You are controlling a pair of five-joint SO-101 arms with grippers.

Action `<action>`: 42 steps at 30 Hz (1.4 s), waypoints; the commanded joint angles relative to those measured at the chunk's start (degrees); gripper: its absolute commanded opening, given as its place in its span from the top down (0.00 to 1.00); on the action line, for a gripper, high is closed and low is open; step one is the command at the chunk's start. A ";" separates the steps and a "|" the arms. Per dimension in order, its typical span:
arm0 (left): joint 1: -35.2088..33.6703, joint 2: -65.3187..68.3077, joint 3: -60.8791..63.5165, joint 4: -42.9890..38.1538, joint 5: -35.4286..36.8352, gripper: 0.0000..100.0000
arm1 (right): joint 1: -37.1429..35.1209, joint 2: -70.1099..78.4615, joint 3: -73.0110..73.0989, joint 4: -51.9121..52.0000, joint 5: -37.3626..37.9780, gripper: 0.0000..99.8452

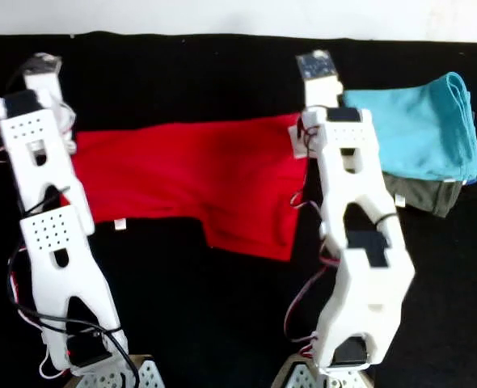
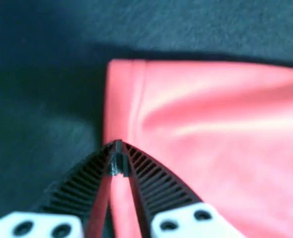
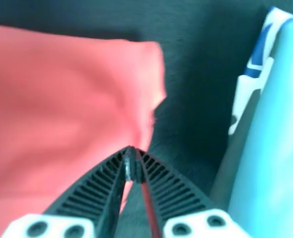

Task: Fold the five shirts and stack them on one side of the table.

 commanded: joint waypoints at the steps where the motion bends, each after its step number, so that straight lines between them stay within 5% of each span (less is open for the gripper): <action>1: 2.24 -0.84 -6.02 4.22 -0.35 0.99 | -2.77 -8.04 -3.12 6.55 0.44 0.99; 8: 1.10 -5.85 -1.36 4.48 5.19 0.99 | -6.90 -11.74 -3.12 15.78 0.53 0.99; 17: 3.38 -32.92 43.03 3.87 5.01 0.99 | -10.33 -11.47 -3.03 25.01 1.05 0.99; 22: 4.35 -45.14 69.67 -11.08 5.10 0.99 | -16.13 -11.56 2.86 25.36 3.87 0.99; 27: 4.18 -55.52 98.24 -31.82 9.49 0.99 | -19.38 -11.56 16.22 12.18 3.43 0.99; 33: 2.59 -61.85 117.93 -54.68 16.44 0.99 | -22.37 -11.65 22.81 7.78 3.34 0.99; 42: 2.51 -62.81 120.57 -58.02 19.16 0.99 | -25.71 -15.43 19.30 12.35 3.69 0.99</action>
